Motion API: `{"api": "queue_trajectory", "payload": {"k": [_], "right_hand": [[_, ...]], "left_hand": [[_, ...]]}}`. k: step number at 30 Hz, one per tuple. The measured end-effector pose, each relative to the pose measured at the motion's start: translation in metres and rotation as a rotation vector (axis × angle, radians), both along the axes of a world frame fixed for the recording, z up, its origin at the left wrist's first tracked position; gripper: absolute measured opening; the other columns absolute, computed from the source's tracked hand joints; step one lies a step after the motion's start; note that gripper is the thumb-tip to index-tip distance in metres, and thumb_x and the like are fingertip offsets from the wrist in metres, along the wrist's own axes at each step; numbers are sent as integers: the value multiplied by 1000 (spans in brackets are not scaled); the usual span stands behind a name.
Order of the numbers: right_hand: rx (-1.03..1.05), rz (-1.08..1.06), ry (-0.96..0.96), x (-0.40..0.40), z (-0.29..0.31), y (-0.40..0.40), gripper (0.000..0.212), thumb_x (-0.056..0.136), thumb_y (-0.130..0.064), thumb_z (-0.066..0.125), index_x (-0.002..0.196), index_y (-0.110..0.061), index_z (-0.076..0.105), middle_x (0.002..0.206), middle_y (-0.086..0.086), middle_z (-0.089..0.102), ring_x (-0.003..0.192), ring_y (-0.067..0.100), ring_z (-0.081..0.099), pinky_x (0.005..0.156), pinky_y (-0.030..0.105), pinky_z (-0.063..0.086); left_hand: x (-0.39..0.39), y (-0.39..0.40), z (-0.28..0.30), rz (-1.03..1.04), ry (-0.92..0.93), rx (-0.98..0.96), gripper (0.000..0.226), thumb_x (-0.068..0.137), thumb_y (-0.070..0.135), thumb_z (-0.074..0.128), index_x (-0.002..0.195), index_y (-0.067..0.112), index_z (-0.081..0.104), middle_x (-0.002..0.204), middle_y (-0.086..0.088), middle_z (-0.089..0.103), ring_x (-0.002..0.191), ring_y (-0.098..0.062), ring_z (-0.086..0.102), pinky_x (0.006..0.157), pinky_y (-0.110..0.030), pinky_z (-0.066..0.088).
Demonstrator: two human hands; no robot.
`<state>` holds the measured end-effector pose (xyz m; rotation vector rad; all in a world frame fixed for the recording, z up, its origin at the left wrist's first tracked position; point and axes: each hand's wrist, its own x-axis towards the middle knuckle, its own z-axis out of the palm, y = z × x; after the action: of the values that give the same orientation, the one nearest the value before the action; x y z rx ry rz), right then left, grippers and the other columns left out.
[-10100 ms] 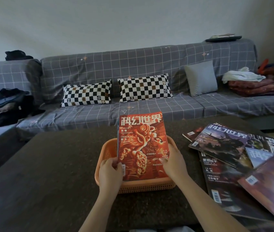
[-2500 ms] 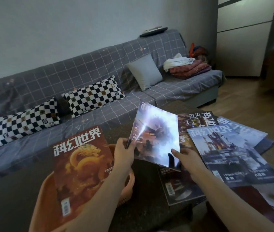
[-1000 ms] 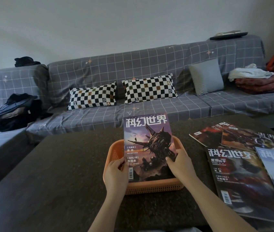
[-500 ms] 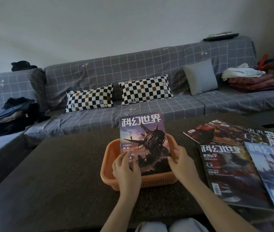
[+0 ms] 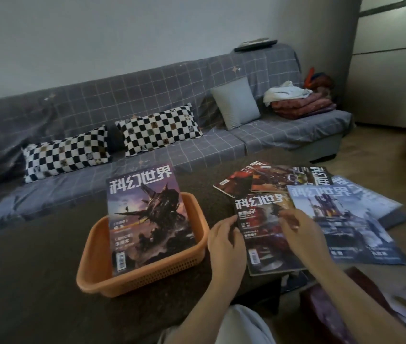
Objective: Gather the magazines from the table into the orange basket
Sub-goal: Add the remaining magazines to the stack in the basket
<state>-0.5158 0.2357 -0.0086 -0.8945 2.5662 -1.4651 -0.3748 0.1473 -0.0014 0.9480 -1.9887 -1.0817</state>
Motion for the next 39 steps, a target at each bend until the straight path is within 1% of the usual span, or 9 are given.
{"api": "queue_trajectory", "payload": {"k": [11, 15, 18, 23, 25, 30, 34, 37, 39], "right_hand": [[132, -260, -26, -80, -47, 81, 26, 89, -24, 60, 111, -12, 63, 99, 7, 69, 77, 17, 56, 67, 27, 40], [377, -317, -19, -102, -59, 99, 42, 87, -41, 59, 121, -17, 58, 113, 6, 65, 103, 26, 59, 82, 36, 47], [566, -351, -100, -118, -67, 110, 61, 84, -51, 58, 134, -18, 44, 135, 13, 48, 123, 34, 43, 101, 42, 36], [429, -390, -290, -129, -67, 121, 85, 70, -57, 71, 134, -11, 40, 129, 20, 50, 118, 35, 47, 93, 40, 43], [422, -415, -298, -127, -64, 121, 77, 70, -53, 74, 124, -7, 44, 121, 19, 53, 108, 33, 52, 78, 36, 45], [164, -391, -481, -112, -62, 123, 46, 77, -26, 76, 100, -7, 40, 97, 14, 60, 62, 13, 50, 45, 25, 32], [17, -315, -532, -98, -53, 123, 41, 79, -22, 74, 107, 1, 55, 85, 10, 64, 64, 15, 58, 50, 25, 41], [-66, -233, -546, -82, -43, 113, 42, 79, -23, 74, 111, -2, 57, 93, 9, 66, 80, 22, 64, 71, 33, 52], [-103, -169, -522, -72, -32, 102, 40, 80, -24, 73, 112, -6, 56, 91, 1, 65, 80, 15, 63, 66, 24, 51]], "left_hand": [[-108, 53, -30, -209, -130, 194, 33, 99, 22, 47, 131, 21, 54, 134, 2, 53, 108, -2, 44, 91, -17, 35], [-132, 63, -40, -252, -181, 348, 36, 99, 27, 46, 134, 17, 52, 132, 1, 56, 106, -7, 50, 88, -21, 39], [-145, 68, -45, -272, -195, 405, 36, 98, 27, 48, 132, 15, 52, 129, -1, 58, 103, -10, 52, 93, -27, 45], [-160, 61, -46, -261, -256, 430, 40, 92, 37, 60, 120, 9, 57, 106, 2, 62, 84, -9, 58, 74, -25, 47], [-161, 59, -48, -288, -277, 449, 42, 88, 40, 66, 116, 9, 61, 108, -2, 66, 96, -18, 62, 86, -35, 50], [-149, 54, -50, -273, -217, 478, 12, 93, 21, 60, 100, 21, 50, 104, 1, 60, 90, -16, 59, 85, -36, 50], [-119, 48, -49, -255, -138, 437, 11, 96, 18, 55, 93, 28, 52, 100, 1, 64, 87, -12, 62, 72, -30, 53], [-95, 36, -41, -213, -13, 474, 10, 96, 15, 54, 95, 25, 55, 103, -3, 65, 90, -18, 66, 67, -32, 57], [-79, 24, -33, -170, 54, 513, 8, 96, 15, 55, 100, 22, 56, 101, -3, 66, 87, -18, 67, 55, -25, 57]]}}
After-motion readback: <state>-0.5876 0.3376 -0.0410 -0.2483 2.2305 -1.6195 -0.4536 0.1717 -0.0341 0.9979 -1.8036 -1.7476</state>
